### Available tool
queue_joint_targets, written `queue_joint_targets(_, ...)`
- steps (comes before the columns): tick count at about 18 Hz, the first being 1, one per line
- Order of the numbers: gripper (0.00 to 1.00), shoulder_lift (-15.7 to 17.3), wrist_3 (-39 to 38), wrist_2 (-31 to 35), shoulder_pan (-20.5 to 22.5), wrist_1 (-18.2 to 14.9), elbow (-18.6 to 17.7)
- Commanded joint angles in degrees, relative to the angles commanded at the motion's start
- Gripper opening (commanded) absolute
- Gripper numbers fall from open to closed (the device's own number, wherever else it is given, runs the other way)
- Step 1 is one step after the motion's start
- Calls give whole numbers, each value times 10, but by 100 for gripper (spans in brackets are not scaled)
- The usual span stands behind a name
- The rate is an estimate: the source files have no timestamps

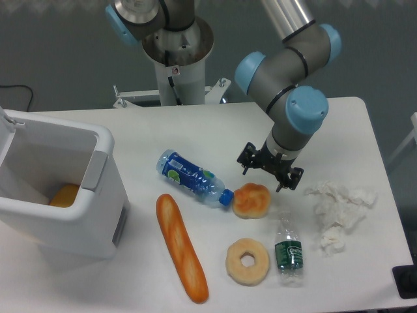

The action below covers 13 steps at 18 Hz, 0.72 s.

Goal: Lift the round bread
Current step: 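Move the open gripper over the round golden bread roll, then lower the gripper onto the bread roll and close on it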

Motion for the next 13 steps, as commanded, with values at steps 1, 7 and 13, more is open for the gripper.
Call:
queue_joint_targets(1, 89, -4, 0, 4, 0, 1, 0)
queue_joint_targets(7, 78, -25, -3, 16, -8, 26, 0)
queue_joint_targets(13, 77, -31, -18, 16, -9, 37, 3)
